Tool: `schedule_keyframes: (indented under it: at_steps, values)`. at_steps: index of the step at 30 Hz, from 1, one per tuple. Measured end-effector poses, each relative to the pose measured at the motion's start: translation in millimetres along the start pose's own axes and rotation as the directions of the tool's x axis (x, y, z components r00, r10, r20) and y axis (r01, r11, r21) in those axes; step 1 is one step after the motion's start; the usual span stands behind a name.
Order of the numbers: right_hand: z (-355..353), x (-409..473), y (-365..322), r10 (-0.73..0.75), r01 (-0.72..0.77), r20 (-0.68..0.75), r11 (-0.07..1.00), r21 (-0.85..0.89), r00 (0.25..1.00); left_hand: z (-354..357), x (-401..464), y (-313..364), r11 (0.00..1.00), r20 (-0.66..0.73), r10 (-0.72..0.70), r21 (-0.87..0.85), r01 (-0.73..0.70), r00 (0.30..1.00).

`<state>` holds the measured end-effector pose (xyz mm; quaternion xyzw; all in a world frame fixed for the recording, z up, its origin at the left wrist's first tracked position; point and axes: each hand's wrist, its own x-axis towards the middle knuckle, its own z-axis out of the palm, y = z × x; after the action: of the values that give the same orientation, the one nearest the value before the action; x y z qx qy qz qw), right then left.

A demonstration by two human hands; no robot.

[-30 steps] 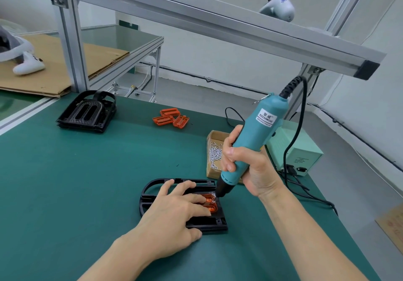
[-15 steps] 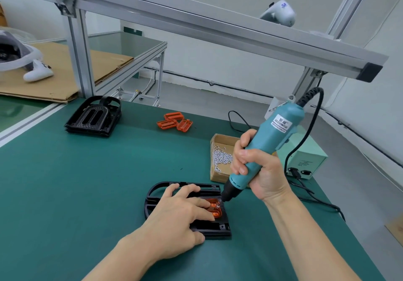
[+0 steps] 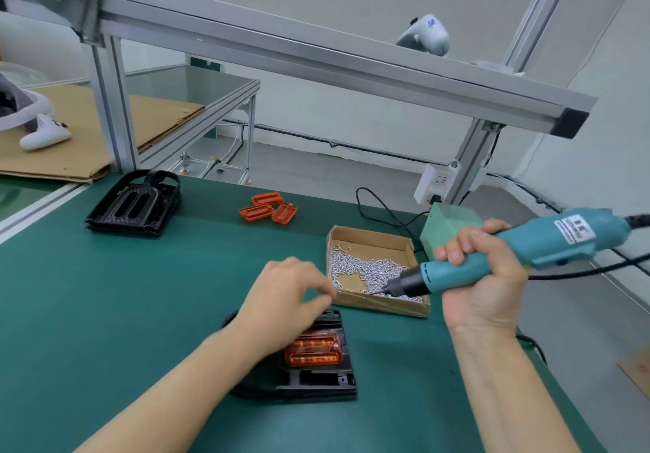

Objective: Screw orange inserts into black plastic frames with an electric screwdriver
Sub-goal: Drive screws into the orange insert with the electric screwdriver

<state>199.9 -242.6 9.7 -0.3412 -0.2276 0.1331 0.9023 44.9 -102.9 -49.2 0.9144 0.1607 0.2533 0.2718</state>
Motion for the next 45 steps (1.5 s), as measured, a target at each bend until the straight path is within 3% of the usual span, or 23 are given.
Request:
schedule_keyframes:
  at_steps: [8, 11, 16, 28, 37, 40, 45]
  values:
    - [-14, -8, -4, -0.055, 0.055, -0.081, 0.999, 0.000, 0.995, 39, 85, -4, 0.941, 0.196, -0.119, 0.334, 0.048, 0.973]
    - [-17, -7, -5, -0.053, 0.053, -0.091, 0.999, -0.005, 0.994, 48, 97, -5, 0.875, 0.291, -0.172, 0.485, 0.010, 0.941]
    - [-22, -8, -4, -0.051, 0.048, -0.108, 0.998, -0.032, 0.993, 52, 108, 4, 0.761, 0.338, -0.212, 0.646, -0.062, 0.917]
    - [-25, -8, -6, -0.033, 0.029, -0.115, 0.999, -0.035, 0.993, 55, 109, 3, 0.781, 0.410, -0.217, 0.617, -0.094, 0.886]
    - [-27, -8, -7, -0.044, 0.039, -0.108, 0.998, -0.040, 0.993, 53, 94, -13, 0.951, 0.211, -0.218, 0.266, 0.159, 0.953]
    - [-24, -9, -4, -0.031, 0.026, -0.109, 0.999, -0.045, 0.994, 51, 92, -12, 0.929, 0.269, -0.211, 0.356, 0.107, 0.940]
    - [-18, -9, -1, -0.040, 0.033, -0.108, 0.997, -0.068, 0.993, 45, 104, -3, 0.880, 0.429, -0.278, 0.472, 0.050, 0.860]
